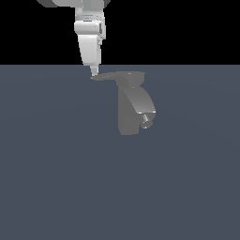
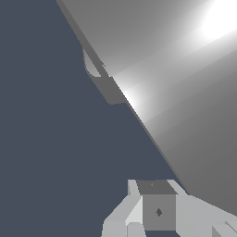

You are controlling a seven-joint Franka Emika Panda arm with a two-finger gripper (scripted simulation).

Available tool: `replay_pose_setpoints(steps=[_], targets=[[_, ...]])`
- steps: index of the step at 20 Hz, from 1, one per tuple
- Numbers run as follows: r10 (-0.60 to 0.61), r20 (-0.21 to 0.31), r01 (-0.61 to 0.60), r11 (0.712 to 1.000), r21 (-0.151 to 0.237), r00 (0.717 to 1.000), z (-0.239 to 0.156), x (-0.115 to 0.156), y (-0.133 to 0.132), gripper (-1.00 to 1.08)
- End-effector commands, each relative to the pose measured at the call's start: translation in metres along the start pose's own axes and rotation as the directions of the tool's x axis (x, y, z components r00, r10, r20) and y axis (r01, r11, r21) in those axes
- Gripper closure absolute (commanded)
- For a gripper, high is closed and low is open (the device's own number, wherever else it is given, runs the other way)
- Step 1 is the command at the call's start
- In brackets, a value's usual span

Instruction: Turn on the faucet by rotating a designated handle.

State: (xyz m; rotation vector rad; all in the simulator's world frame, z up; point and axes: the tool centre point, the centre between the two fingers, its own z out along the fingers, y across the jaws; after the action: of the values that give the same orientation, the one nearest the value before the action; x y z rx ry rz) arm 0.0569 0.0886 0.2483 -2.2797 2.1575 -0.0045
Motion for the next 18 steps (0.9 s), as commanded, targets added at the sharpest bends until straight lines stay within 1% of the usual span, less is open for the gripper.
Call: replay_pose_setpoints(steps=[1, 8, 10, 18], targets=[[-0.003, 0.000, 0.003, 1.000, -0.004, 1.000, 0.000, -0.003, 0.009, 1.08], [-0.003, 0.000, 0.003, 1.000, -0.004, 1.000, 0.000, -0.004, 0.030, 1.08], [-0.003, 0.001, 0.003, 1.000, -0.001, 1.000, 0.000, -0.003, 0.025, 1.08], [-0.003, 0.001, 0.003, 1.000, -0.002, 1.000, 0.000, 0.014, 0.046, 1.08]])
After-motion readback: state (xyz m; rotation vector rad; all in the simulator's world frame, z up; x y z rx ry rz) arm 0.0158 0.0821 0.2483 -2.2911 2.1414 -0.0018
